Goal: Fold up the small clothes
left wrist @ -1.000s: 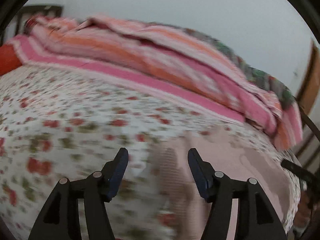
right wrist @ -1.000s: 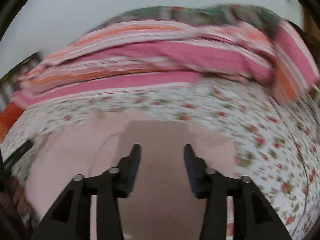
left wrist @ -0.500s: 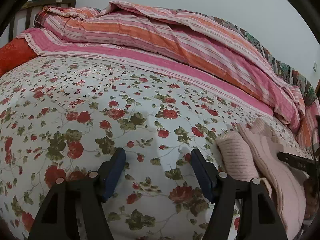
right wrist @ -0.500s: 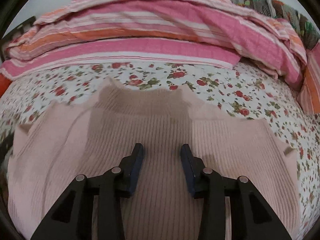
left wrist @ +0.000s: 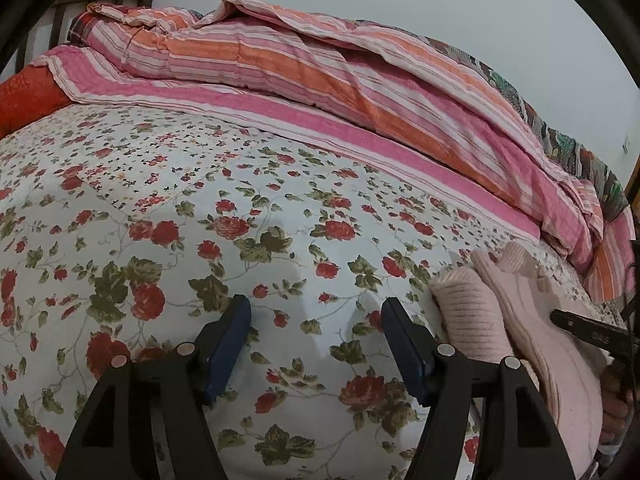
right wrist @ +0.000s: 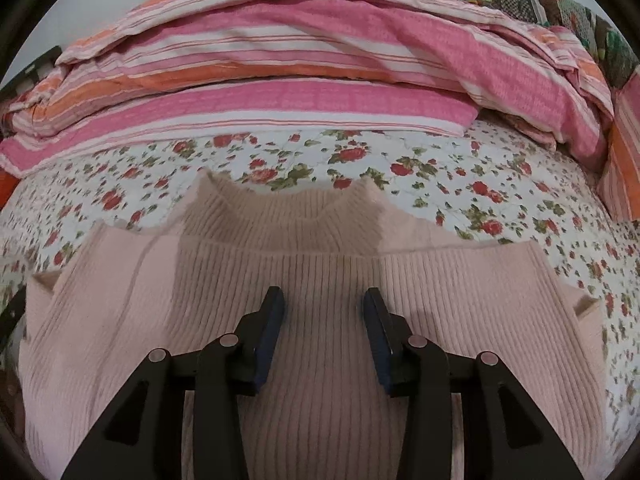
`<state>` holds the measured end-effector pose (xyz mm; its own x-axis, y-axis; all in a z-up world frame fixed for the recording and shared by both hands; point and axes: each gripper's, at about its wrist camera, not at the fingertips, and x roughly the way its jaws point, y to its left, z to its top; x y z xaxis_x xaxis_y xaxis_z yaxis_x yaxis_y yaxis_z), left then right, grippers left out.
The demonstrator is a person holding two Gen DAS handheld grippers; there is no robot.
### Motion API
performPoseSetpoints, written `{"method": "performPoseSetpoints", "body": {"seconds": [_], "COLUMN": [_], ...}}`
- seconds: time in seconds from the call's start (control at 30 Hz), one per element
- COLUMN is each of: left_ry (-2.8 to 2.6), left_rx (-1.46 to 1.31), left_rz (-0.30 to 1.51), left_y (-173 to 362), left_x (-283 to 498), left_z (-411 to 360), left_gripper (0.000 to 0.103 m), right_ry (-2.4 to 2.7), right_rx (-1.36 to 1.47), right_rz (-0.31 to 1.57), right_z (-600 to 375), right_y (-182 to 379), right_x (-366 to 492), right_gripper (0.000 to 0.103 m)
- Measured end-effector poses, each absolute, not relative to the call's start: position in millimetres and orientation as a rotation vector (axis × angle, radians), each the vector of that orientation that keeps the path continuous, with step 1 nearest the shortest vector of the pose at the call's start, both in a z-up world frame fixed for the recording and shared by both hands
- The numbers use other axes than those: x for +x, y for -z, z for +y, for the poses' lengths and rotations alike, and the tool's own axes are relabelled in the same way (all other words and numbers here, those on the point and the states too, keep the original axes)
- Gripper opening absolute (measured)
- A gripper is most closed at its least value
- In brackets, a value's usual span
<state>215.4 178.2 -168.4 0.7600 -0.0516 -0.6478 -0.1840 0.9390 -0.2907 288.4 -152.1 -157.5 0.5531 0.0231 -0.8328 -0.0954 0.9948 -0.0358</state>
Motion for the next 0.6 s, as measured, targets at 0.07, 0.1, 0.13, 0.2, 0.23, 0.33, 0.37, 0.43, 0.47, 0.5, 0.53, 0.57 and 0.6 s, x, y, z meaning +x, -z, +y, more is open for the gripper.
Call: {"method": "performPoseSetpoints", "body": {"seconds": [0.07,0.1,0.13,0.2,0.23,0.33,0.37,0.43,0.47,0.5,0.53,0.57,0.6], "left_ry": [-0.076,-0.078,-0.079,-0.081,-0.081,-0.086,-0.090,-0.095,-0.096,-0.095,-0.091,-0.084,-0.075], "left_rx": [-0.342,-0.336,-0.332,-0.322,-0.319,-0.302,-0.289,-0.269,-0.263,-0.262,-0.266,-0.269,-0.267], "left_rz": [0.712,0.714,0.715,0.718,0.719,0.727,0.730,0.734,0.735,0.734,0.731,0.727,0.725], "left_y": [168,168,168,168,168,167,167,167,166,166,166,165,165], "left_x": [216,216,216,215,215,216,216,215,214,212,209,205,203], "left_z": [177,176,175,174,173,171,170,167,166,165,165,165,165], "left_gripper": [0.065,0.065,0.065,0.065,0.066,0.066,0.066,0.066,0.066,0.066,0.066,0.066,0.066], "right_ry": [-0.096,-0.100,-0.099,-0.106,-0.108,-0.120,-0.123,-0.128,-0.128,-0.128,-0.130,-0.133,-0.135], "right_rx": [-0.083,-0.095,-0.098,-0.092,-0.095,-0.105,-0.102,-0.104,-0.109,-0.118,-0.123,-0.134,-0.148], "right_rz": [0.979,0.974,0.966,0.944,0.933,0.905,0.899,0.883,0.875,0.863,0.855,0.846,0.837], "right_z": [-151,-150,-151,-154,-154,-155,-155,-156,-156,-156,-156,-156,-155], "right_y": [154,153,152,148,147,142,142,142,142,143,143,144,144], "right_x": [277,270,265,251,245,225,218,204,197,189,183,176,169], "right_gripper": [0.040,0.040,0.040,0.040,0.040,0.040,0.040,0.040,0.040,0.040,0.040,0.040,0.040]}}
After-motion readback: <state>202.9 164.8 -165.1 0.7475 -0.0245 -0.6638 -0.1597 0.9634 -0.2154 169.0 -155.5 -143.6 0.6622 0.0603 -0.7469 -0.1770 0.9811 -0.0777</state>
